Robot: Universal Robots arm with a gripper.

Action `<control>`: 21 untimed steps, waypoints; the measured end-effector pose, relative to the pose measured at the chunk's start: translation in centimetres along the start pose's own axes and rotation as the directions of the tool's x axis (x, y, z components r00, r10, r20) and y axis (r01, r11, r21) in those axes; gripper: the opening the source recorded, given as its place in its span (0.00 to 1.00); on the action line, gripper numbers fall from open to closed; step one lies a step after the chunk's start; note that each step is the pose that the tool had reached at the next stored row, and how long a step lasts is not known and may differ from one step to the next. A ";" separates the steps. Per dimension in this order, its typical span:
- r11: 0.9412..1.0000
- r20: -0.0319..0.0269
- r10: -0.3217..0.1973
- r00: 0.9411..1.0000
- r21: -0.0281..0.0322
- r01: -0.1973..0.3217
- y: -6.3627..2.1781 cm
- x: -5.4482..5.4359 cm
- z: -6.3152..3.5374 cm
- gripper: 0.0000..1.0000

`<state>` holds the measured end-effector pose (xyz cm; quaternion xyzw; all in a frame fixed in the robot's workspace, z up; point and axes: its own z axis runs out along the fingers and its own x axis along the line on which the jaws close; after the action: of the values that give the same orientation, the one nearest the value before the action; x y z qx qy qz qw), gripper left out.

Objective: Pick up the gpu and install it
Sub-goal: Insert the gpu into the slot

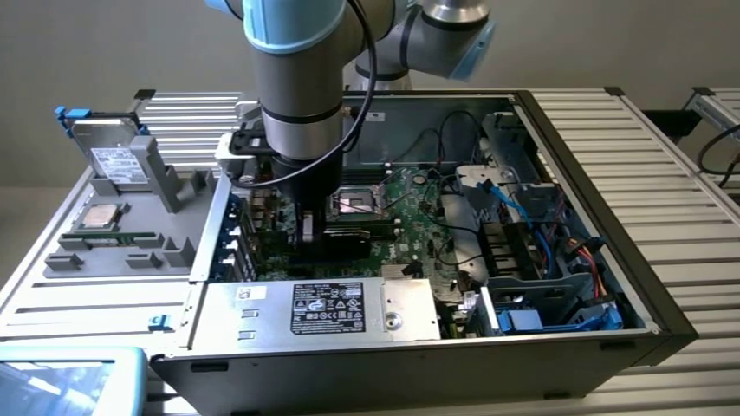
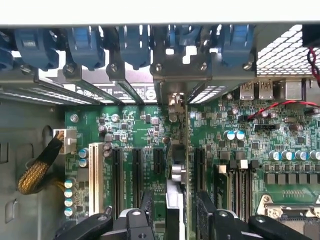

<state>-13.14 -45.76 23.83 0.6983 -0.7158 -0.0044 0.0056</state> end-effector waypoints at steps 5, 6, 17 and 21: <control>1.000 0.000 0.000 1.000 0.003 0.000 0.03 -0.1 -2.20 0.48; 1.000 -0.001 0.000 1.000 0.003 0.000 0.03 -0.1 -2.65 0.48; 1.000 -0.006 0.000 1.000 0.003 0.000 0.06 -0.1 -6.40 0.48; 1.000 -0.006 0.000 1.000 0.003 0.000 0.06 -0.1 -6.40 0.39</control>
<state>-13.10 -45.69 30.23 0.6982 -0.7158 -0.0010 0.0068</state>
